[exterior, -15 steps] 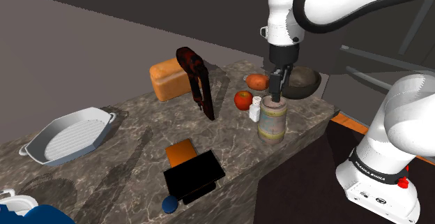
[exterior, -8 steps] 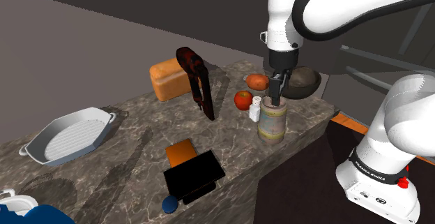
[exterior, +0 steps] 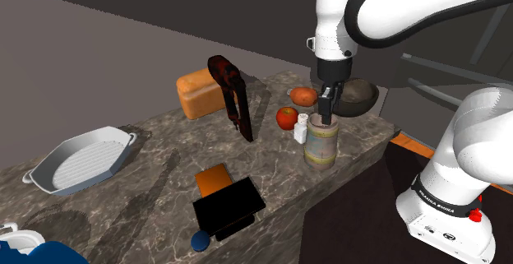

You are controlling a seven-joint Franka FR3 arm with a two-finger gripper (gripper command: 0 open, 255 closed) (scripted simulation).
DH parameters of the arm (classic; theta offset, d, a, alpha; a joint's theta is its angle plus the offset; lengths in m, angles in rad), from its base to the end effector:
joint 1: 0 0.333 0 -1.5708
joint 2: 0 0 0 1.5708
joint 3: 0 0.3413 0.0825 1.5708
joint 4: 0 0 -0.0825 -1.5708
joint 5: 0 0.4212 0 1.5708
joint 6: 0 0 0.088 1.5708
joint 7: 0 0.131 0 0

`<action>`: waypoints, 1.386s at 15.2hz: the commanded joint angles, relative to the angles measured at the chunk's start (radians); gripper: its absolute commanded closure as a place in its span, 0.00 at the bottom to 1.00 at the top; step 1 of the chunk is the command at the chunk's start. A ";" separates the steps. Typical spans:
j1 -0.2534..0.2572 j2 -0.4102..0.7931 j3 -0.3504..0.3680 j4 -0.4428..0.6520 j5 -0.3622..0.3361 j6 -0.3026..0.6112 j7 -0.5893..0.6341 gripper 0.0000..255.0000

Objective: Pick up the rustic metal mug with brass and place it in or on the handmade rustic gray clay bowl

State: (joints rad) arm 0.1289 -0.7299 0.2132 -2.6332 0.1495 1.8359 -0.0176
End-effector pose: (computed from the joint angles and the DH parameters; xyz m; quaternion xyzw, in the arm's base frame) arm 0.3167 0.1263 0.4402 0.9911 0.1277 -0.0373 0.0045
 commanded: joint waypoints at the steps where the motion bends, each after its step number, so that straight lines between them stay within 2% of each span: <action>1: 0.000 0.000 0.000 0.000 0.000 0.000 0.000 1.00; 4: 0.000 0.000 0.000 0.000 0.000 0.000 0.000 1.00; 21: -0.010 -0.006 -0.027 0.223 -0.024 -0.230 0.005 1.00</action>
State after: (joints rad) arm 0.1185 -0.7348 0.1870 -2.4210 0.1256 1.6181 -0.0138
